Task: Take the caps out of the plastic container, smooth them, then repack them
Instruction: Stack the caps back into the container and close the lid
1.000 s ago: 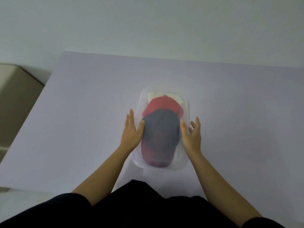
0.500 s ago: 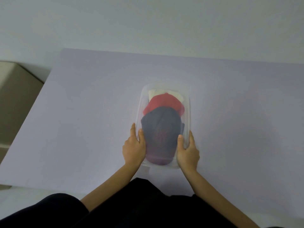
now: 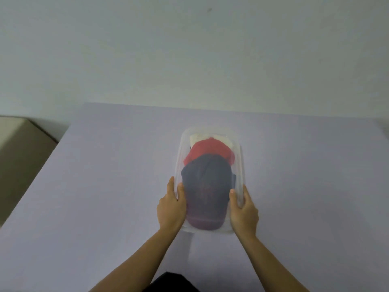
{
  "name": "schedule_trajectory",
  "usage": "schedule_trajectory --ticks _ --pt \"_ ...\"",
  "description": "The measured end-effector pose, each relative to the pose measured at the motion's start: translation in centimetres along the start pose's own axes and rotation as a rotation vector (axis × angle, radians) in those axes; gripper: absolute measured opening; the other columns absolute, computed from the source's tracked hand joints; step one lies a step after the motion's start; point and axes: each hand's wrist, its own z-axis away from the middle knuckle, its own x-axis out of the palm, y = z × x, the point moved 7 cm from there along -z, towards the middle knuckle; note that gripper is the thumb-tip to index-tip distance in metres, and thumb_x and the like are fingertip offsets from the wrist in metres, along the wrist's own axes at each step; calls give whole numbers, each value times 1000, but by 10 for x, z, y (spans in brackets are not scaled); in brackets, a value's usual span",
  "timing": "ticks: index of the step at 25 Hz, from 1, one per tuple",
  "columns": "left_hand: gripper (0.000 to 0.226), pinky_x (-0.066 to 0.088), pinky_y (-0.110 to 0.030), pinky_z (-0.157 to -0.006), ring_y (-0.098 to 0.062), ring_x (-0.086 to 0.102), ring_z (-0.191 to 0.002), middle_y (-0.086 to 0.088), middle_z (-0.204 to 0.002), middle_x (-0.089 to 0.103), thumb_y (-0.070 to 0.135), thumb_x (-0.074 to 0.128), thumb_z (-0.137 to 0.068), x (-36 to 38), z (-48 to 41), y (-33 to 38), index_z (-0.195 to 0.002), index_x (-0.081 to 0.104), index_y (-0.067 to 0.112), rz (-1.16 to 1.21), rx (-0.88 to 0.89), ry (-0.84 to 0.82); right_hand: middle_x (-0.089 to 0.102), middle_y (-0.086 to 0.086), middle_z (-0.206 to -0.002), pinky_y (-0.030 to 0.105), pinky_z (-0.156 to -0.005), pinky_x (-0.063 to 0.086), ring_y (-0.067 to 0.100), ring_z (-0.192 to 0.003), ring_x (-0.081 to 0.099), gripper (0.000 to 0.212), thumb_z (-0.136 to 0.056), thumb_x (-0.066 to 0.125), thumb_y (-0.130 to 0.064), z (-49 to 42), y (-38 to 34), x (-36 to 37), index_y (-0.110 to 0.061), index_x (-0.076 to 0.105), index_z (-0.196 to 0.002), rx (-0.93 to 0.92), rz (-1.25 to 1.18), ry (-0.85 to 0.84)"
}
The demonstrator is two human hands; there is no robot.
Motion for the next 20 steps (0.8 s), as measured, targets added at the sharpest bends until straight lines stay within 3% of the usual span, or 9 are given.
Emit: schedule_trajectory --ticks 8,20 --pt "55 43 -46 -99 -36 57 -114 -16 -125 60 51 24 -96 38 -86 92 -147 24 29 11 27 -24 51 13 -139 42 -105 36 34 -126 48 58 -93 47 -44 -119 -54 -10 -18 36 -143 -40 -24 7" --pt "54 41 -46 -100 -36 57 -114 -15 -124 62 50 23 -97 88 -154 117 -147 23 31 -63 6 -5 52 12 -138 43 -104 37 34 -125 48 59 -92 48 -45 -204 -49 0 -22 34 -144 -4 -8 31"
